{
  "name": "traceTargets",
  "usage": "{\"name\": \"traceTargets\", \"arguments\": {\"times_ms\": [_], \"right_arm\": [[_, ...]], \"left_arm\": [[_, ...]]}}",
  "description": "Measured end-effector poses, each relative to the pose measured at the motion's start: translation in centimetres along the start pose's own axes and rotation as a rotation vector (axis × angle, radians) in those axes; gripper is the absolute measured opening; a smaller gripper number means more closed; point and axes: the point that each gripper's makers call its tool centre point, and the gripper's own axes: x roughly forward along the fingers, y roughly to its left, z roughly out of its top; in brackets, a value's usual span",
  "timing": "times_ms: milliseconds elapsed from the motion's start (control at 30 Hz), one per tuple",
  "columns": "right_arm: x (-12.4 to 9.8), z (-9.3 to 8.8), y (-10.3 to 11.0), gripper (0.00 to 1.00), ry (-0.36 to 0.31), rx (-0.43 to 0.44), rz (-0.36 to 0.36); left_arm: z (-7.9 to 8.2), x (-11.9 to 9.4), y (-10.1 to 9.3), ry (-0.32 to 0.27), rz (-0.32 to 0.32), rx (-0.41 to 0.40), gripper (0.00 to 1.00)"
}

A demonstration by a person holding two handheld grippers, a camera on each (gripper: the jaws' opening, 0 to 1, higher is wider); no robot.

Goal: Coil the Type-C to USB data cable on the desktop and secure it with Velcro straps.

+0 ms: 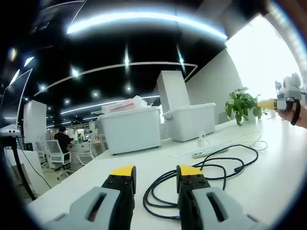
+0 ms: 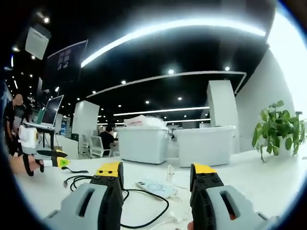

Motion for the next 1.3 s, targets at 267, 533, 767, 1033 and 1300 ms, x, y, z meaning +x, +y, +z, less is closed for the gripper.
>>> {"name": "traceTargets", "arguments": {"times_ms": [267, 533, 767, 1033, 1300], "right_arm": [[0.6, 1.2, 0.7, 0.53, -0.02, -0.062, 0.023], [1.6, 1.3, 2.7, 0.42, 0.017, -0.069, 0.121], [3.7, 1.4, 5.5, 0.38, 0.07, -0.174, 0.212], [6.7, 0.2, 8.6, 0.34, 0.12, -0.175, 0.33], [9.4, -4.1, 10.7, 0.32, 0.258, -0.134, 0.417]], "left_arm": [[0.9, 0.0, 0.6, -0.01, -0.024, -0.07, 0.33], [3.9, 0.3, 0.7, -0.063, -0.081, -0.018, 0.33], [7.1, 0.5, 2.7, -0.124, -0.069, -0.039, 0.33], [6.6, 1.5, 4.0, -0.116, -0.087, -0.026, 0.33], [2.8, 2.0, 4.0, -0.031, -0.103, 0.046, 0.33]]}}
